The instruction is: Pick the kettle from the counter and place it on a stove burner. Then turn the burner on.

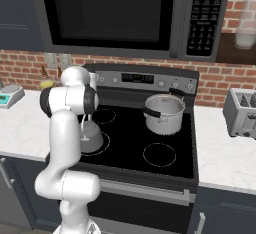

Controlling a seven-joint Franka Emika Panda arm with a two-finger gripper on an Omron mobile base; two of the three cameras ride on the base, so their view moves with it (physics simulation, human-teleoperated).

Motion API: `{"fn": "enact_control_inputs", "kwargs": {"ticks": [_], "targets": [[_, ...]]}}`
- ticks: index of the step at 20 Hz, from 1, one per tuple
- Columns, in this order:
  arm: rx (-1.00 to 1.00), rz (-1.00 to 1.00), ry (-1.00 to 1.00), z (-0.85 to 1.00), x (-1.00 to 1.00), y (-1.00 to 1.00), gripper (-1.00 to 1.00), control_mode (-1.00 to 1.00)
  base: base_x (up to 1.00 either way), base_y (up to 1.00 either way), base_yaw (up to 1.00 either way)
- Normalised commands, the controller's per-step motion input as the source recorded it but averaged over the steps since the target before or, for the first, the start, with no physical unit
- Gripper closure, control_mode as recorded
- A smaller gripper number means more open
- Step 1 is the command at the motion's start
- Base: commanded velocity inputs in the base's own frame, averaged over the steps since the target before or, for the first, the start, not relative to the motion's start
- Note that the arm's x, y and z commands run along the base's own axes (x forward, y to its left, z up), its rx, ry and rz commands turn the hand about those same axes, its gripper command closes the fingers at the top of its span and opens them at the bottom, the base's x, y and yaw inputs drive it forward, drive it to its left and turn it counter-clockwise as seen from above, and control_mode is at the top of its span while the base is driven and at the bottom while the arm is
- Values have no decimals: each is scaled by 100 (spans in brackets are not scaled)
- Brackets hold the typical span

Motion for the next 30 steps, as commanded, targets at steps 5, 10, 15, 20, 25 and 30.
{"fn": "enact_control_inputs", "kwargs": {"ticks": [5, 10, 15, 20, 25, 30], "targets": [[0, 0, 0, 0, 0, 0, -100, -100, 0, 0, 0], [0, 0, 0, -15, 0, 0, -100, -100, 0, 0, 0], [0, 0, 0, -14, 0, 0, -100, -100, 0, 0, 0], [0, 0, 0, 0, 2, 0, -100, -100, 0, 0, 0], [0, 0, 0, 0, 25, 0, -100, -100, 0, 0, 0], [0, 0, 0, -2, 17, 0, -100, -100, 0, 0, 0]]}}
